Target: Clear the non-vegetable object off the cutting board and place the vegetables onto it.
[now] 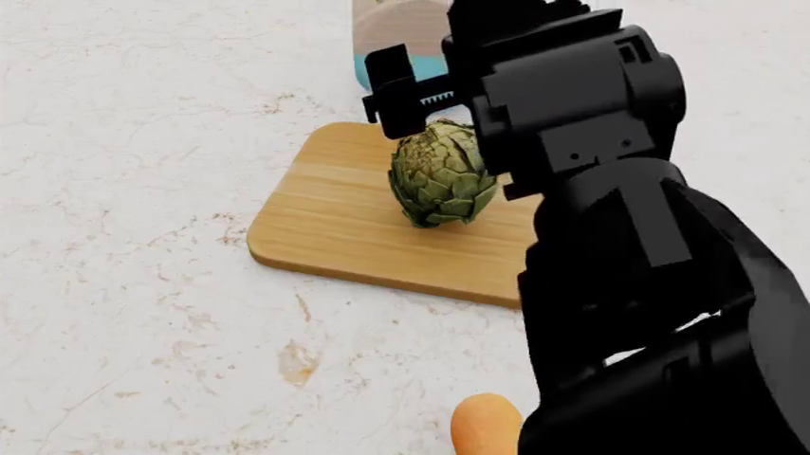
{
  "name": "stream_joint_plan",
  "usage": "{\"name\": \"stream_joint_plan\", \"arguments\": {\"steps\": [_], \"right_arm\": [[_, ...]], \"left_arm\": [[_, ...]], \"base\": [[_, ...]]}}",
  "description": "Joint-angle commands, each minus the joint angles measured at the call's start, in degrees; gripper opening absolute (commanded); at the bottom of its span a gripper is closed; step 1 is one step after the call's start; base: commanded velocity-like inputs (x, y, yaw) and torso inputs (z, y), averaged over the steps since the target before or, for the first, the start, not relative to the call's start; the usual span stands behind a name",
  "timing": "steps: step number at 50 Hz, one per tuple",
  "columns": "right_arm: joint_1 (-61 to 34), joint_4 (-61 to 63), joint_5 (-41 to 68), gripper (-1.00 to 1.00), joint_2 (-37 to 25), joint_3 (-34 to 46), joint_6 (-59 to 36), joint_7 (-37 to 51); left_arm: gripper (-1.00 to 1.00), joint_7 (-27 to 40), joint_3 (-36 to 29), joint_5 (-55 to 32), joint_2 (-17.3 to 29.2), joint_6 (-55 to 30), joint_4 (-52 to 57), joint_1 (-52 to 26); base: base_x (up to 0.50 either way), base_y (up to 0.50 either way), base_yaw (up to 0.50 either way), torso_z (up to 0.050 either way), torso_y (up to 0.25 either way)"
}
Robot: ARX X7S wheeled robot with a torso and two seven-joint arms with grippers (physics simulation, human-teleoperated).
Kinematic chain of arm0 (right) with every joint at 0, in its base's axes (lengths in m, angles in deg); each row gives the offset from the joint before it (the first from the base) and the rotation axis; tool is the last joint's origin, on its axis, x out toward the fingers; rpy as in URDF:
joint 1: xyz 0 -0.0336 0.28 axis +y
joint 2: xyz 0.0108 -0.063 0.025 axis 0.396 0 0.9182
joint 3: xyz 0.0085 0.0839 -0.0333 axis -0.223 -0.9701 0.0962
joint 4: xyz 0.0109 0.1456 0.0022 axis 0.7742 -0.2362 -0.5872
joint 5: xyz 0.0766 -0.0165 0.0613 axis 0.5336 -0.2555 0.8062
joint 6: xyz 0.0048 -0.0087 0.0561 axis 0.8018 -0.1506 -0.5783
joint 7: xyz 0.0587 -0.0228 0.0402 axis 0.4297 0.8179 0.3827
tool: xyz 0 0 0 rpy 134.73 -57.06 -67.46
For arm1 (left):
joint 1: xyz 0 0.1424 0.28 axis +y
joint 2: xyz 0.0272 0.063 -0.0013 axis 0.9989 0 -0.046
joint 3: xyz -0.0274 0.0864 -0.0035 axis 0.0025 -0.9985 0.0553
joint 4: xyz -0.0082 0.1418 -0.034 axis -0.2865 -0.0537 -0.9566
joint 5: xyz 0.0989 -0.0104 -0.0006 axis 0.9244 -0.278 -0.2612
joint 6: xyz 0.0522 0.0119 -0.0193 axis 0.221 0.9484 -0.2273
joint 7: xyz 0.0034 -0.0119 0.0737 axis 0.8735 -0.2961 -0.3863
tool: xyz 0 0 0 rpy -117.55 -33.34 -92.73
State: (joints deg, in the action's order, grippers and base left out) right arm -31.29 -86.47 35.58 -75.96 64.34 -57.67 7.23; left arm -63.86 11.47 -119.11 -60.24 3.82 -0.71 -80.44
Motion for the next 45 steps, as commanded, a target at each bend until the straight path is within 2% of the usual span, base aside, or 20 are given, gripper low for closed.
{"name": "stream_joint_plan", "arguments": {"steps": [1,8,35,45], "right_arm": [[1.5,-0.4,-30.9,1.00,0.0,-27.2,-3.3,-4.8],[2.7,-0.4,-33.7,1.00,0.0,-33.1,-3.5,-7.6],[6.2,-0.4,-8.0,1.00,0.0,-14.7,-1.4,-3.8],[7.5,-0.4,-4.5,1.00,0.0,-11.6,-1.4,-3.1]], "left_arm": [[1.00,0.2,0.5,-0.7,-0.1,-0.2,0.3,-0.3],[1.00,0.0,-0.2,-0.7,0.1,0.0,-0.1,-0.9],[1.00,0.8,-0.2,-1.2,1.2,-0.2,0.5,0.3],[1.00,1.3,0.1,-1.5,1.2,-0.3,1.2,1.2]], "base": [[0.00,0.00,0.00,0.000,0.000],[0.00,0.00,0.00,0.000,0.000],[0.00,0.00,0.00,0.000,0.000],[0.00,0.00,0.00,0.000,0.000]]}}
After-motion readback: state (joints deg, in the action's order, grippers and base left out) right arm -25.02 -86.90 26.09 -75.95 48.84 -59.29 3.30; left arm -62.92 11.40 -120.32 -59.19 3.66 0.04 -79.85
